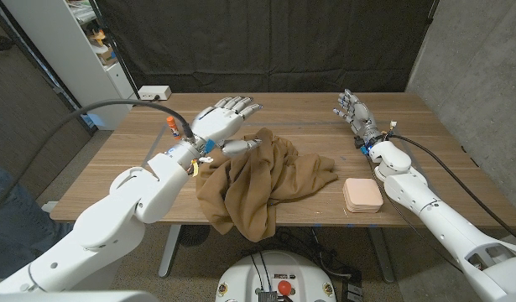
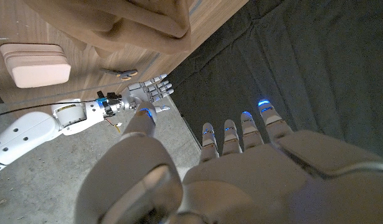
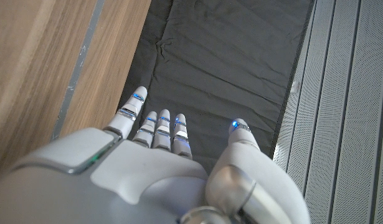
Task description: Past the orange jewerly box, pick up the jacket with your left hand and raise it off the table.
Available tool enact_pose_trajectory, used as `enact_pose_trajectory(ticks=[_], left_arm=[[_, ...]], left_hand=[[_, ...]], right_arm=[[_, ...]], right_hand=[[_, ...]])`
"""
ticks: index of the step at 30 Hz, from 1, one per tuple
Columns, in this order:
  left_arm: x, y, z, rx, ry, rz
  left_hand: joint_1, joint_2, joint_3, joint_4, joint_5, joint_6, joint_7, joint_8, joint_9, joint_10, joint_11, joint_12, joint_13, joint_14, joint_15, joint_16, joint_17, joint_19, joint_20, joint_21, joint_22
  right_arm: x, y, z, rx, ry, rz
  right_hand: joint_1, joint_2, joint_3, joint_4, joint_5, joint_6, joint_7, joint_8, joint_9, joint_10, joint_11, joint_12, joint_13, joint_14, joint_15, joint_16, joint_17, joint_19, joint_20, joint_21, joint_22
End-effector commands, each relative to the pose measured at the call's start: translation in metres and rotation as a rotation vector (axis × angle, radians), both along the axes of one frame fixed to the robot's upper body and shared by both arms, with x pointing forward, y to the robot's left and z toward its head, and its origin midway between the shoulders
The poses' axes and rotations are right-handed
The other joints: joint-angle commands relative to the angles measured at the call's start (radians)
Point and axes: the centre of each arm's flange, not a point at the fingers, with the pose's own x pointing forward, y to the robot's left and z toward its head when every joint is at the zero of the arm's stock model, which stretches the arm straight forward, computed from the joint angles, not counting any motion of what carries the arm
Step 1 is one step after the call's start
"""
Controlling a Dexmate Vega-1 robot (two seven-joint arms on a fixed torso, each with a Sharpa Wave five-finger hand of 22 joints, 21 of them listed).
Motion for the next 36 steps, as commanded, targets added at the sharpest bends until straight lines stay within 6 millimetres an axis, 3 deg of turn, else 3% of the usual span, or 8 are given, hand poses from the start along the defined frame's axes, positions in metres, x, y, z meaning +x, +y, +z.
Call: enact_pose_trajectory(ticks=[1, 36], left_arm=[[0.015, -0.006, -0.005, 0.028, 0.055, 0.029], [0.036, -0.017, -0.029, 0.051, 0.176, 0.031]], left_hand=[[0.013, -0.006, -0.003, 0.000, 0.003, 0.013, -0.001, 0.006, 0.005, -0.003, -0.005, 0.008, 0.002, 0.003, 0.003, 0.006, 0.003, 0.012, 0.001, 0.007, 0.004], [0.039, -0.011, -0.001, 0.004, 0.004, 0.006, 0.003, 0.000, 0.005, -0.011, -0.005, 0.009, 0.006, 0.006, 0.003, 0.005, 0.004, 0.041, 0.002, 0.010, 0.003]], right_arm=[[0.001, -0.001, 0.002, 0.001, 0.003, -0.005], [0.003, 0.003, 0.004, 0.008, -0.001, -0.002]], right_hand=[[0.005, 0.005, -0.003, -0.004, 0.001, 0.004, 0.000, 0.005, 0.004, 0.005, -0.001, 0.005, 0.002, 0.009, 0.000, 0.005, 0.000, 0.004, 0.001, -0.002, 0.002], [0.005, 0.004, -0.004, -0.004, 0.000, 0.005, -0.002, 0.005, 0.004, 0.008, -0.003, 0.005, 0.002, 0.009, 0.000, 0.004, 0.001, -0.007, 0.001, -0.010, 0.002]])
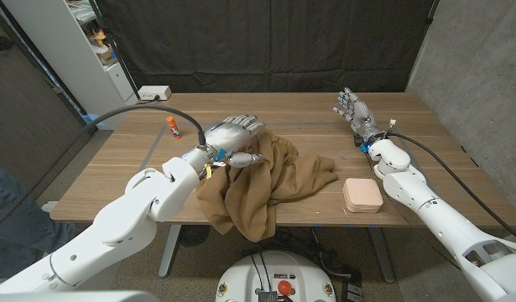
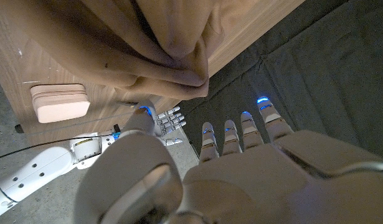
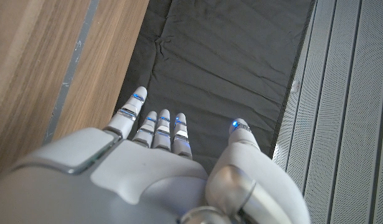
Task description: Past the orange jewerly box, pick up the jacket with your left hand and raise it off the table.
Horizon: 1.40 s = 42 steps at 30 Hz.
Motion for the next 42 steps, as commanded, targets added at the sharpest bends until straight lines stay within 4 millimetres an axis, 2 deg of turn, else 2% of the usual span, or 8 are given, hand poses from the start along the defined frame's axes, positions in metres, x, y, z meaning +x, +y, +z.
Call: enact_pose_trajectory(ticks=[1, 14, 27, 42], left_arm=[[0.007, -0.005, -0.006, 0.002, 0.037, -0.006], [0.017, -0.011, -0.014, 0.003, 0.083, -0.011], [0.023, -0.015, -0.018, 0.013, 0.131, 0.002], [0.031, -0.017, -0.020, 0.023, 0.175, 0.030]], left_hand=[[0.011, 0.001, -0.001, 0.005, 0.004, -0.005, 0.004, -0.001, 0.005, -0.004, 0.002, 0.005, 0.001, 0.005, 0.003, 0.005, 0.004, 0.010, 0.006, 0.010, 0.003], [0.015, -0.003, -0.003, 0.006, 0.004, -0.005, 0.007, -0.001, 0.006, -0.006, 0.003, 0.005, 0.002, 0.007, 0.003, 0.005, 0.004, 0.017, 0.006, 0.010, 0.002], [0.021, -0.005, -0.003, 0.008, 0.004, -0.003, 0.007, -0.002, 0.006, -0.005, 0.004, 0.006, 0.003, 0.010, 0.006, 0.005, 0.004, 0.023, 0.006, 0.010, 0.002], [0.023, -0.012, -0.008, 0.011, 0.003, -0.007, 0.010, -0.005, 0.006, -0.014, 0.008, 0.004, 0.004, 0.008, 0.009, 0.003, 0.004, 0.030, 0.007, 0.008, 0.001]], right_arm=[[0.000, 0.001, -0.001, 0.006, 0.001, 0.000], [0.001, 0.002, -0.003, 0.005, 0.005, 0.001], [0.002, 0.000, -0.006, -0.001, 0.010, 0.000], [0.006, 0.000, -0.001, -0.003, 0.011, 0.006]], right_hand=[[0.005, 0.004, 0.000, 0.000, 0.000, 0.005, -0.002, 0.005, 0.004, 0.008, -0.002, 0.005, 0.002, 0.009, 0.000, 0.004, 0.001, -0.007, 0.001, -0.004, 0.002], [0.004, 0.004, -0.001, 0.000, 0.000, 0.006, -0.004, 0.005, 0.004, 0.010, -0.003, 0.005, 0.002, 0.010, -0.002, 0.004, 0.001, -0.011, 0.000, -0.005, 0.002], [0.004, 0.004, -0.001, 0.000, 0.000, 0.006, -0.005, 0.005, 0.004, 0.011, -0.006, 0.005, 0.002, 0.009, -0.002, 0.003, 0.001, -0.008, 0.011, -0.004, 0.002], [0.004, 0.004, -0.001, -0.001, 0.000, 0.007, -0.006, 0.005, 0.004, 0.017, -0.005, 0.007, 0.002, 0.011, -0.001, 0.004, 0.000, -0.006, 0.017, -0.004, 0.002]])
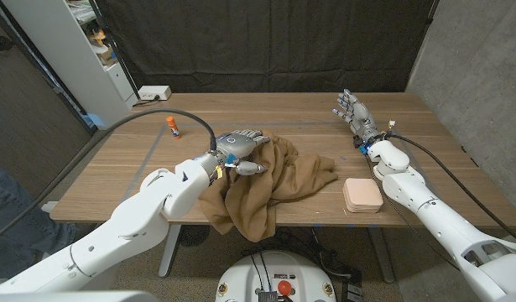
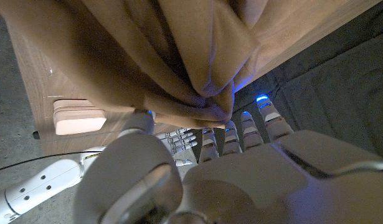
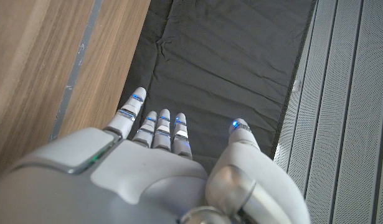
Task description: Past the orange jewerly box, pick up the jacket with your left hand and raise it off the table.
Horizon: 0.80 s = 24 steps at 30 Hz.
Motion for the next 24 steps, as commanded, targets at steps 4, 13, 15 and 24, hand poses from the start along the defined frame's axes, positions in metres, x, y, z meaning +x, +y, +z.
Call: enact_pose_trajectory(ticks=[4, 13, 15, 24], left_arm=[[0.010, -0.007, -0.005, 0.021, 0.048, 0.019], [0.015, -0.014, -0.008, 0.049, 0.078, 0.032], [0.015, -0.015, -0.008, 0.051, 0.078, 0.035], [0.016, -0.017, -0.014, 0.062, 0.091, 0.057]], left_hand=[[0.012, -0.002, 0.000, 0.003, 0.004, -0.003, 0.006, -0.005, 0.006, -0.011, 0.003, 0.004, 0.005, 0.004, 0.004, 0.003, 0.005, 0.008, 0.001, 0.008, 0.003], [0.014, -0.005, -0.002, 0.004, 0.004, -0.006, 0.008, -0.007, 0.006, -0.017, 0.004, 0.003, 0.005, 0.002, 0.004, 0.002, 0.005, 0.011, 0.001, 0.007, 0.003], [0.014, -0.006, -0.003, 0.004, 0.004, -0.007, 0.008, -0.007, 0.006, -0.018, 0.004, 0.003, 0.006, 0.002, 0.005, 0.002, 0.005, 0.011, 0.001, 0.007, 0.003], [0.016, -0.008, -0.004, 0.005, 0.004, -0.008, 0.007, -0.008, 0.006, -0.022, 0.005, 0.002, 0.006, -0.001, 0.006, 0.001, 0.005, 0.014, 0.001, 0.006, 0.003]], right_arm=[[0.003, -0.001, 0.003, -0.005, 0.004, 0.005], [0.005, -0.005, 0.003, -0.003, 0.005, 0.004], [0.005, -0.005, 0.003, -0.003, 0.006, 0.004], [0.005, -0.004, 0.005, 0.001, 0.005, 0.007]], right_hand=[[0.005, 0.004, -0.001, -0.001, 0.000, 0.007, -0.006, 0.005, 0.004, 0.013, 0.000, 0.007, 0.002, 0.012, 0.000, 0.004, 0.000, 0.005, 0.007, -0.004, 0.002], [0.004, 0.005, -0.001, -0.001, 0.000, 0.008, -0.006, 0.005, 0.004, 0.013, -0.001, 0.007, 0.002, 0.013, -0.001, 0.004, 0.000, 0.005, 0.008, -0.004, 0.002], [0.004, 0.005, -0.001, -0.001, 0.000, 0.008, -0.006, 0.005, 0.004, 0.013, 0.000, 0.007, 0.002, 0.013, 0.000, 0.004, 0.000, 0.004, 0.008, -0.004, 0.002], [0.004, 0.005, -0.001, -0.001, 0.000, 0.009, -0.007, 0.006, 0.004, 0.014, -0.001, 0.007, 0.002, 0.015, 0.005, 0.005, 0.000, 0.002, 0.010, -0.005, 0.002]])
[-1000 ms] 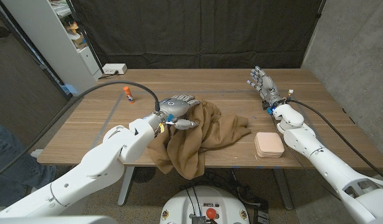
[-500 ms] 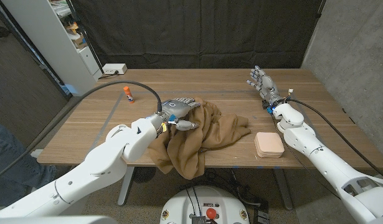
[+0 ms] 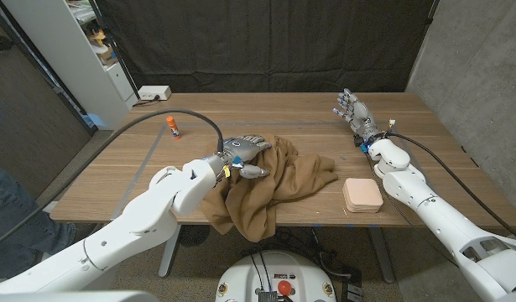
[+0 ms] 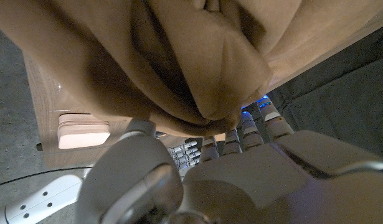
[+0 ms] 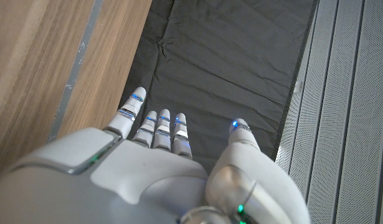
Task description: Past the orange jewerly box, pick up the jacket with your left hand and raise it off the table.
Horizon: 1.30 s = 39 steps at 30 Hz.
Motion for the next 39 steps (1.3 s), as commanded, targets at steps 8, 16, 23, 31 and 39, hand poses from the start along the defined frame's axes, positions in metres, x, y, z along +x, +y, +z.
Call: enact_pose_trajectory(ticks=[8, 16, 23, 31, 39], left_arm=[[0.007, -0.004, -0.017, 0.023, 0.035, 0.047], [0.012, -0.006, -0.028, 0.030, 0.023, 0.073], [0.018, -0.010, -0.039, 0.041, 0.030, 0.100], [0.022, -0.016, -0.049, 0.090, -0.012, 0.154], [0.030, -0.021, -0.062, 0.109, 0.030, 0.171]], left_hand=[[0.013, -0.002, -0.001, 0.001, 0.005, -0.003, 0.002, -0.003, 0.006, -0.007, -0.001, 0.002, 0.001, 0.000, 0.007, 0.000, 0.005, 0.009, 0.001, 0.005, 0.002], [0.018, -0.002, 0.000, 0.001, 0.006, -0.003, 0.000, -0.003, 0.006, -0.009, -0.002, 0.002, 0.001, 0.000, 0.009, 0.000, 0.005, 0.010, 0.001, 0.004, 0.002], [0.022, -0.002, 0.000, 0.001, 0.006, -0.003, 0.000, -0.003, 0.006, -0.010, -0.003, 0.002, 0.002, 0.000, 0.010, 0.000, 0.005, 0.012, 0.001, 0.003, 0.002], [0.026, -0.001, 0.001, 0.001, 0.007, 0.000, 0.000, -0.002, 0.006, -0.009, -0.005, 0.003, 0.002, 0.001, 0.008, 0.001, 0.005, 0.013, 0.001, 0.002, 0.002], [0.033, 0.001, 0.002, 0.001, 0.007, 0.003, -0.002, -0.001, 0.006, -0.009, -0.006, 0.004, 0.002, 0.003, 0.008, 0.001, 0.005, 0.015, 0.001, 0.000, 0.001]], right_arm=[[0.001, 0.002, 0.004, 0.005, -0.005, 0.007], [0.002, 0.003, 0.002, 0.014, -0.002, 0.002], [0.002, 0.002, 0.000, 0.011, 0.003, 0.000], [0.001, 0.002, -0.001, 0.010, 0.005, -0.002], [0.001, 0.001, -0.003, 0.004, 0.007, 0.000]], right_hand=[[0.004, 0.005, -0.001, -0.001, 0.000, 0.004, -0.001, 0.006, 0.004, 0.010, 0.003, 0.007, 0.002, 0.011, 0.005, 0.004, 0.000, 0.003, 0.010, -0.005, 0.002], [0.003, 0.005, -0.001, -0.001, 0.000, 0.006, -0.001, 0.006, 0.004, 0.010, 0.003, 0.006, 0.002, 0.008, -0.003, 0.003, 0.000, 0.000, 0.007, -0.006, 0.002], [0.003, 0.005, -0.002, -0.001, -0.001, 0.007, -0.001, 0.006, 0.004, 0.011, 0.005, 0.006, 0.002, 0.006, -0.004, 0.002, 0.000, -0.001, 0.006, -0.006, 0.002], [0.004, 0.005, -0.002, -0.002, 0.000, 0.007, -0.001, 0.006, 0.004, 0.012, 0.006, 0.006, 0.002, 0.006, -0.004, 0.002, 0.000, -0.002, 0.007, -0.007, 0.003], [0.004, 0.005, -0.002, -0.002, 0.000, 0.009, -0.001, 0.007, 0.004, 0.012, 0.005, 0.006, 0.002, 0.006, -0.007, 0.002, 0.000, -0.004, 0.007, -0.007, 0.003]])
